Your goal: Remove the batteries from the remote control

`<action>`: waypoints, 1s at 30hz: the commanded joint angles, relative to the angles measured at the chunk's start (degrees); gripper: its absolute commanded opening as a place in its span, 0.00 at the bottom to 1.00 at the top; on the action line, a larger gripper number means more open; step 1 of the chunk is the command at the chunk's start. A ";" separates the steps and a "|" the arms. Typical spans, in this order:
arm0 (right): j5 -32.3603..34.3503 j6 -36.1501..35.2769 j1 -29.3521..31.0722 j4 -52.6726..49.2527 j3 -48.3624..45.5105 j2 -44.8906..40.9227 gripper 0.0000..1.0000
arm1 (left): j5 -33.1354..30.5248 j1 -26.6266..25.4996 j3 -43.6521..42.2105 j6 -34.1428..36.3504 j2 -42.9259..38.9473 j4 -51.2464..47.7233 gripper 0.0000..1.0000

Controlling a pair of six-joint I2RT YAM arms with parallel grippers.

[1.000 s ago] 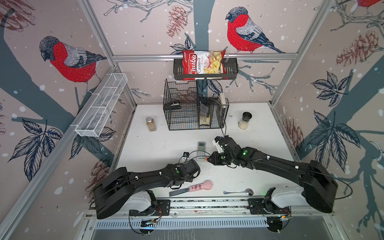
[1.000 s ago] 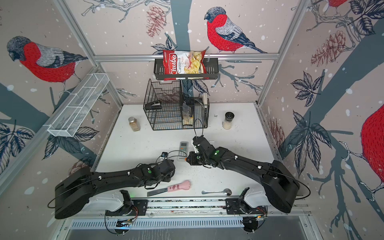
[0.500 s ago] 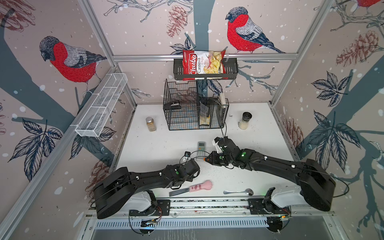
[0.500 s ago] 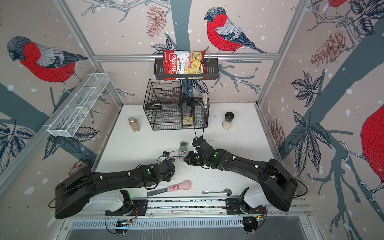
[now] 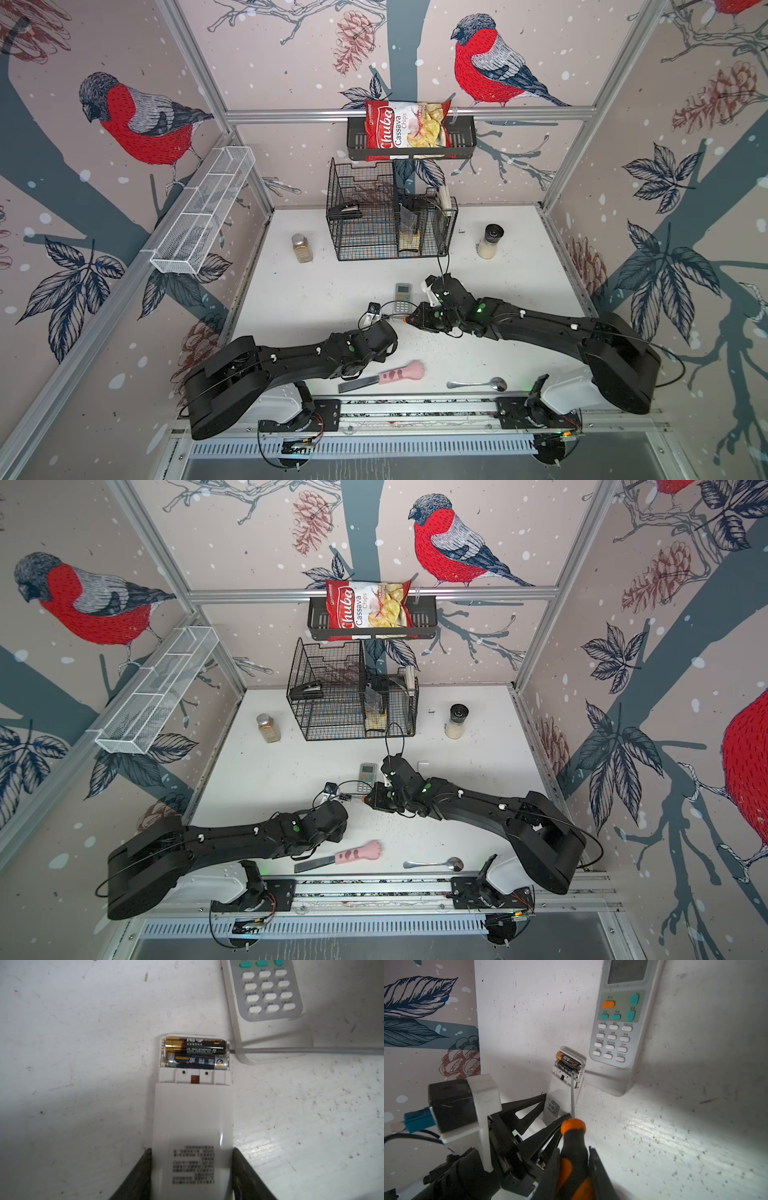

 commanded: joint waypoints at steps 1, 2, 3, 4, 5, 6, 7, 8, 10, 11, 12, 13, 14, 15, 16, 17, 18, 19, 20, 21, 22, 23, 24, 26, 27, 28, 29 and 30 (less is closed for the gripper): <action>0.42 0.07 0.05 1.89 0.27 0.21 0.00 | 13.40 0.25 -1.86 -2.19 1.26 -10.30 0.39; 0.47 0.20 -0.01 1.80 0.24 0.28 0.00 | 13.34 0.30 -1.95 -2.19 1.39 -10.37 0.39; 0.51 0.24 -0.04 1.86 0.21 0.36 0.00 | 13.38 0.25 -1.96 -2.23 1.35 -10.24 0.39; 0.60 0.21 -0.09 1.97 0.13 0.46 0.00 | 13.36 0.25 -1.97 -2.30 1.43 -10.29 0.39; 0.61 0.28 -0.11 2.14 0.12 0.52 0.00 | 13.34 0.25 -1.95 -2.28 1.40 -10.29 0.39; 0.61 0.39 -0.24 2.32 0.13 0.58 0.00 | 13.35 0.25 -1.97 -2.28 1.40 -10.24 0.39; 0.61 0.42 -0.21 2.49 0.20 0.74 0.00 | 13.38 0.25 -1.95 -2.32 1.44 -10.29 0.39; 0.66 0.36 -0.30 2.63 0.29 0.84 0.00 | 13.35 0.26 -2.00 -2.28 1.44 -10.36 0.39; 0.91 0.41 -0.37 2.42 0.39 0.72 0.00 | 13.50 0.25 -2.04 -2.32 1.46 -10.24 0.39; 1.01 0.46 -0.46 2.41 0.36 0.64 0.00 | 13.48 0.27 -2.04 -2.28 1.48 -10.36 0.39; 1.12 0.51 -0.63 2.41 0.32 0.50 0.00 | 13.47 0.25 -2.01 -2.35 1.53 -10.23 0.38; 1.17 0.51 -0.77 2.41 0.34 0.43 0.00 | 13.48 0.27 -2.02 -2.29 1.54 -10.27 0.38; 1.30 0.48 -0.84 2.40 0.36 0.29 0.00 | 13.44 0.25 -1.99 -2.28 1.61 -10.22 0.38; 1.37 0.48 -0.95 2.41 0.35 0.20 0.00 | 13.48 0.25 -1.96 -2.30 1.66 -10.28 0.38; 1.40 0.50 -0.99 2.41 0.36 0.19 0.00 | 13.51 0.25 -1.95 -2.33 1.70 -10.23 0.38; 1.39 0.46 -1.02 2.41 0.34 0.23 0.00 | 13.50 0.31 -1.93 -2.19 1.77 -10.18 0.38; 1.32 0.51 -0.99 2.41 0.31 0.19 0.00 | 13.39 0.25 -1.92 -2.19 1.71 -10.13 0.37; 1.26 0.51 -1.02 2.41 0.30 0.26 0.00 | 13.40 0.25 -1.86 -2.19 1.77 -10.16 0.37; 1.31 0.50 -1.00 2.40 0.26 0.25 0.00 | 13.42 0.25 -1.87 -2.19 1.72 -10.20 0.37; 1.31 0.51 -1.06 2.46 0.20 0.39 0.00 | 13.51 0.29 -1.95 -2.19 1.71 -10.14 0.37; 1.29 0.51 -1.04 2.41 0.15 0.44 0.00 | 13.38 0.25 -1.88 -2.19 1.70 -10.19 0.37; 1.31 0.51 -1.12 2.41 0.12 0.50 0.00 | 13.39 0.25 -1.86 -2.12 1.71 -10.21 0.37; 1.17 0.51 -1.07 2.57 0.12 0.54 0.00 | 13.39 0.25 -1.91 -2.10 1.70 -10.24 0.37; 1.09 0.55 -1.14 2.82 0.12 0.74 0.00 | 13.40 0.25 -1.88 -2.15 1.75 -10.28 0.36; 1.04 0.55 -1.12 3.01 0.19 0.79 0.00 | 13.41 0.25 -1.87 -2.14 1.62 -10.29 0.36; 1.04 0.57 -1.09 3.03 0.21 0.85 0.00 | 13.39 0.25 -1.95 -2.19 1.56 -10.29 0.36; 0.99 0.59 -1.14 3.11 0.26 0.90 0.00 | 13.36 0.29 -1.97 -2.19 1.53 -10.28 0.36; 1.04 0.55 -1.09 3.03 0.36 0.97 0.00 | 13.34 0.25 -1.96 -2.19 1.46 -10.23 0.36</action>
